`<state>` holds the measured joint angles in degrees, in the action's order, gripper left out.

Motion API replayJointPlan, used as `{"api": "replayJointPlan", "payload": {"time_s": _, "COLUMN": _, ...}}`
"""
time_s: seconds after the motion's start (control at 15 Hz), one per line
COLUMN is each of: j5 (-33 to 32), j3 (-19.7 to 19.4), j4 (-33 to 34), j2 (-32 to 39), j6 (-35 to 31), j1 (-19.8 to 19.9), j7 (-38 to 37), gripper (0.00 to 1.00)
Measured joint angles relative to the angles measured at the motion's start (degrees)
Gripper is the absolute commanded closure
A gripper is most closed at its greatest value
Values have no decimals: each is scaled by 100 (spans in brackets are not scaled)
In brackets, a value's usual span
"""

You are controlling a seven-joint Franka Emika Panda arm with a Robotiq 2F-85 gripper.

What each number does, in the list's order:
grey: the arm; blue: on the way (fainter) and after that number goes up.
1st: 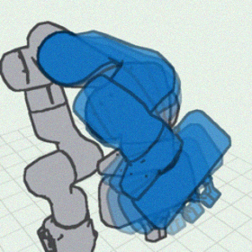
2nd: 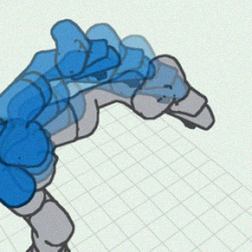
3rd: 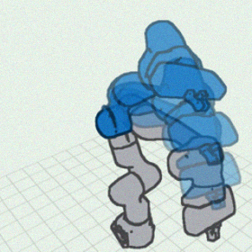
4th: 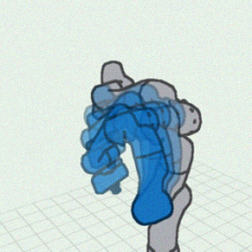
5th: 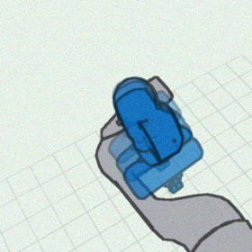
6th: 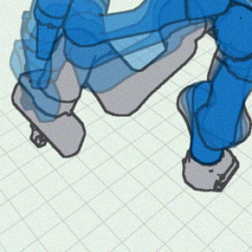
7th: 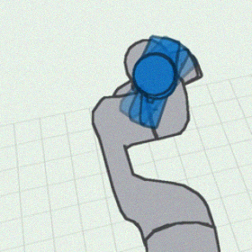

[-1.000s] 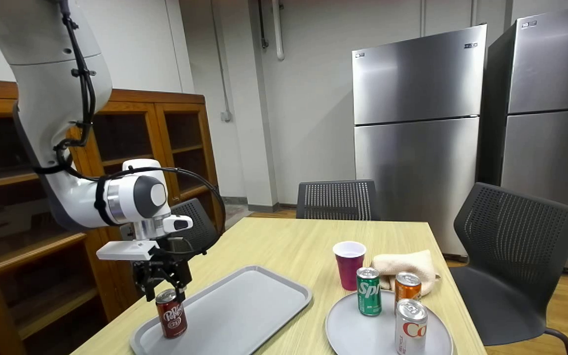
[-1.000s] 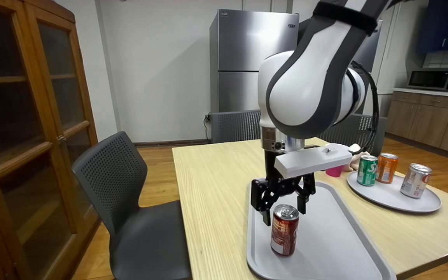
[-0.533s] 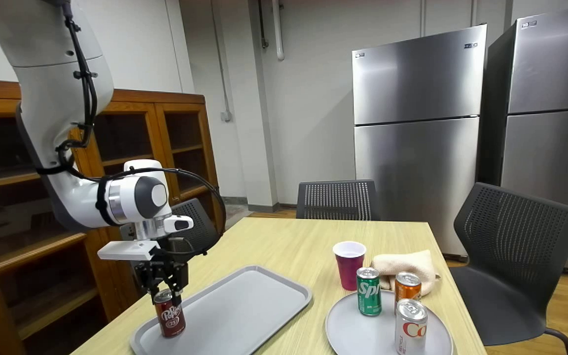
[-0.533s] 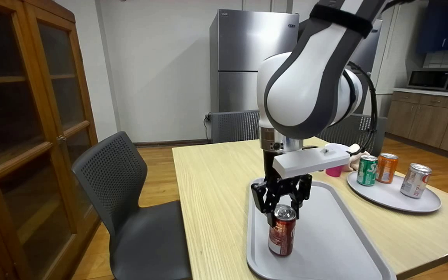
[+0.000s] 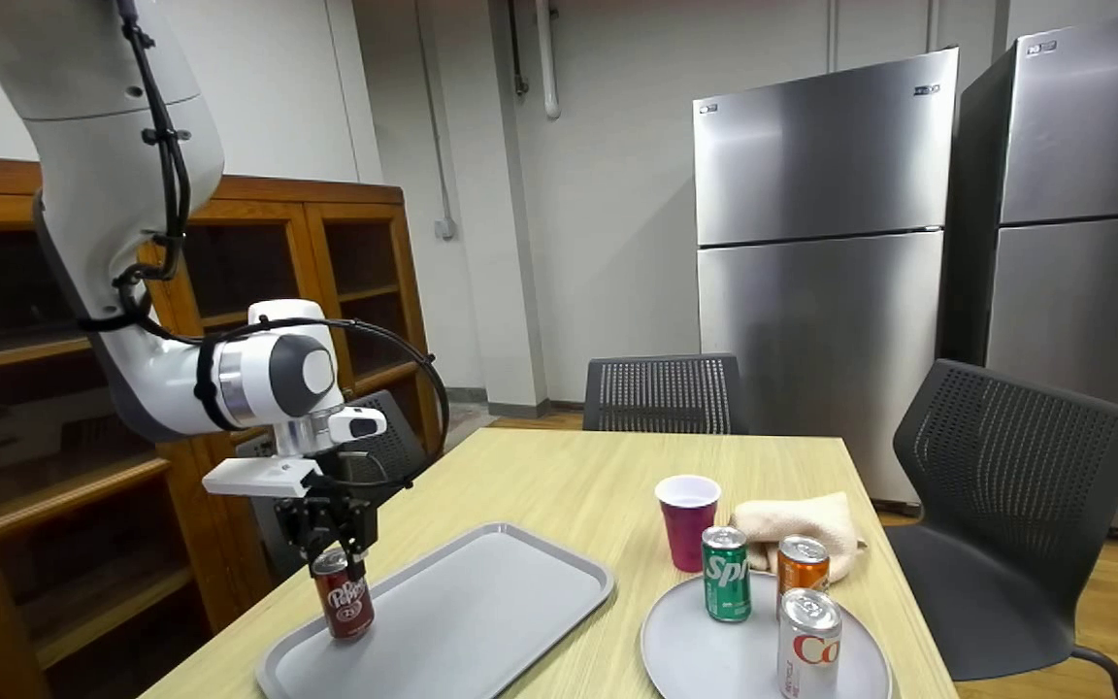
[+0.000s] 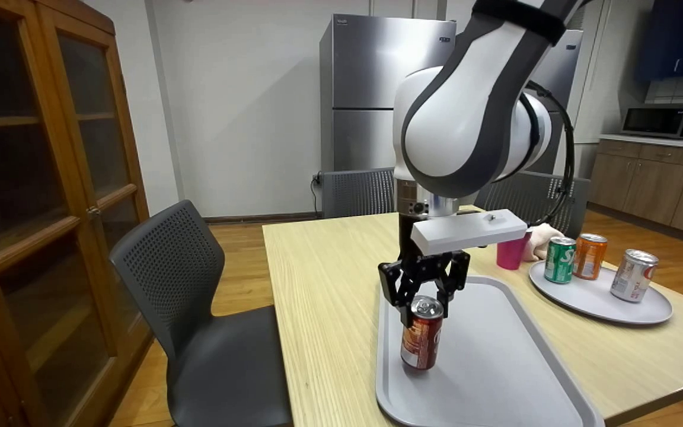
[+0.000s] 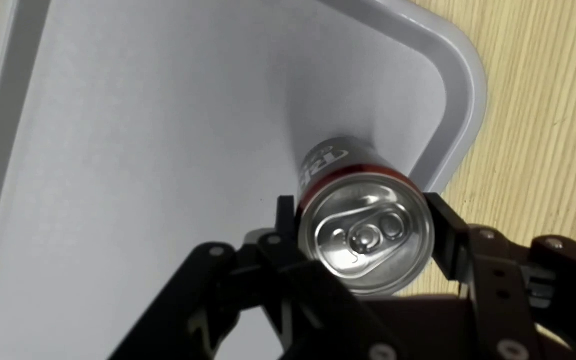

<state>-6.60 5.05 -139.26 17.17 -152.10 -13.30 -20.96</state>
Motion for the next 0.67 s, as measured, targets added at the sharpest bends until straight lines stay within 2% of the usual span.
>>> {"api": "replayJointPlan", "payload": {"time_s": 0.33, "j5": 107, "j3": -130, "j4": 4, "j2": -259, "j6": -38, "j1": 175, "j7": 110, "gripper": 62}}
{"api": "replayJointPlan", "payload": {"time_s": 0.67, "j5": 199, "j3": -359, "j4": 3, "j2": -469, "j6": -68, "j1": 542, "j7": 367, "gripper": 62}}
